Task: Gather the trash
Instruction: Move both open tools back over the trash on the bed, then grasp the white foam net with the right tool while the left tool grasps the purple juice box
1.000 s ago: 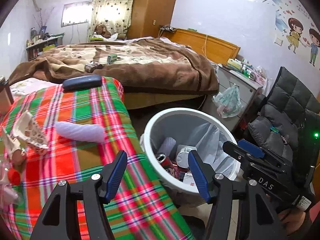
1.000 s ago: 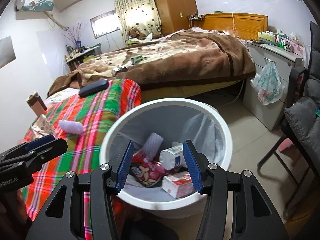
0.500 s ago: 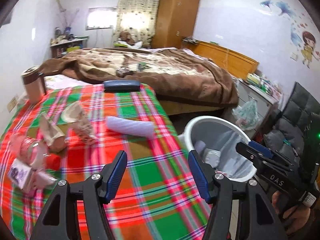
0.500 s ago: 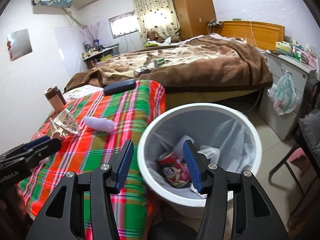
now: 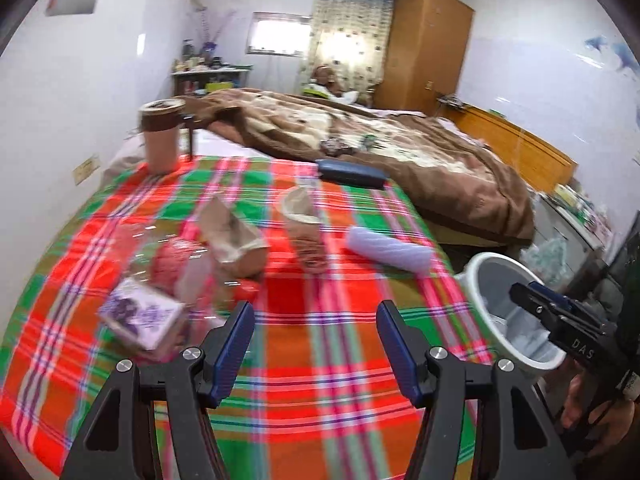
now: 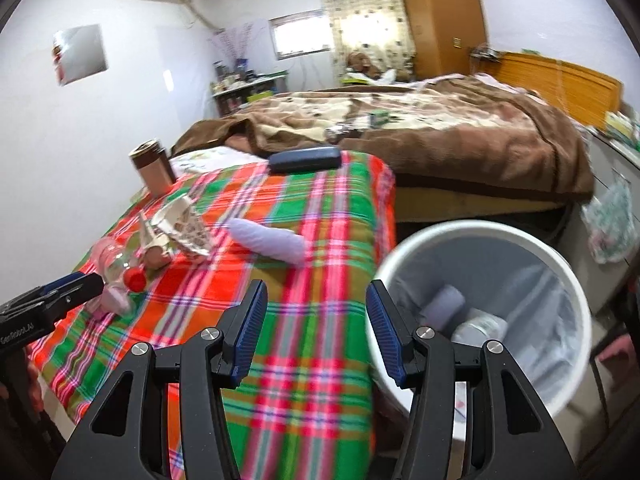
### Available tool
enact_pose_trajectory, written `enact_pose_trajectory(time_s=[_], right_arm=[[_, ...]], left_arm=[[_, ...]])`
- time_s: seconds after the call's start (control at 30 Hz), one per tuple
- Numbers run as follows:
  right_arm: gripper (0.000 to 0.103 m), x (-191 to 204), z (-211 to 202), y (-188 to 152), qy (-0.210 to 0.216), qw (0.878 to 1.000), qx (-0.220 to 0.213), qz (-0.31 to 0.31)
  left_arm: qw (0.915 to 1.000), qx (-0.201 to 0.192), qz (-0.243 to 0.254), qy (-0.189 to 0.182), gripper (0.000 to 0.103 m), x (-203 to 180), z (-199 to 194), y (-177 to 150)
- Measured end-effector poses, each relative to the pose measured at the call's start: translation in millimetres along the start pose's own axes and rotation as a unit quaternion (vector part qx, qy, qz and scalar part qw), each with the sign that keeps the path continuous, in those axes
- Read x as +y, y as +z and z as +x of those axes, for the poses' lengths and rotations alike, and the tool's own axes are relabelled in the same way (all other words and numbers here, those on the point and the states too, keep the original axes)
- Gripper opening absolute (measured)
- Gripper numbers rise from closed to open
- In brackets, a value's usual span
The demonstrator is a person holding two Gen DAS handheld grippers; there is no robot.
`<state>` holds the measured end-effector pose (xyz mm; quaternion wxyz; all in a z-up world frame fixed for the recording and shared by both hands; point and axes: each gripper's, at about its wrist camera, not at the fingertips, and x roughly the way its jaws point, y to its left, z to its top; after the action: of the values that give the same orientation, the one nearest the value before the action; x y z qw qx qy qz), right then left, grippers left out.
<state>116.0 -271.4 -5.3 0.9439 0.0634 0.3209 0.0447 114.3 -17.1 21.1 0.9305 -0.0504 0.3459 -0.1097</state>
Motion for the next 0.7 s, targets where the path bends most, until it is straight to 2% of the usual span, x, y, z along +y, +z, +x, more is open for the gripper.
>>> enact_pose_trajectory(time_s=[0.3,0.53,0.7], right_arm=[[0.053,22.1,44.5,24.1,0.037,0.998,0.026,-0.048],[0.053,33.9,81.9,36.5,0.038,0.994,0.055,-0.083],[0.053,38.9,99.3,37.4,0.034,0.991,0.064,-0.111]], left_arm=[[0.9963,0.003,-0.062,0.059,0.063,67.1,0.7,3.4],[0.9898,0.014,-0.094,0.106,0.066,108.7,4.6,0.5],[0.9857,0.027,-0.136,0.096,0.067,128.9,13.9,0.2]])
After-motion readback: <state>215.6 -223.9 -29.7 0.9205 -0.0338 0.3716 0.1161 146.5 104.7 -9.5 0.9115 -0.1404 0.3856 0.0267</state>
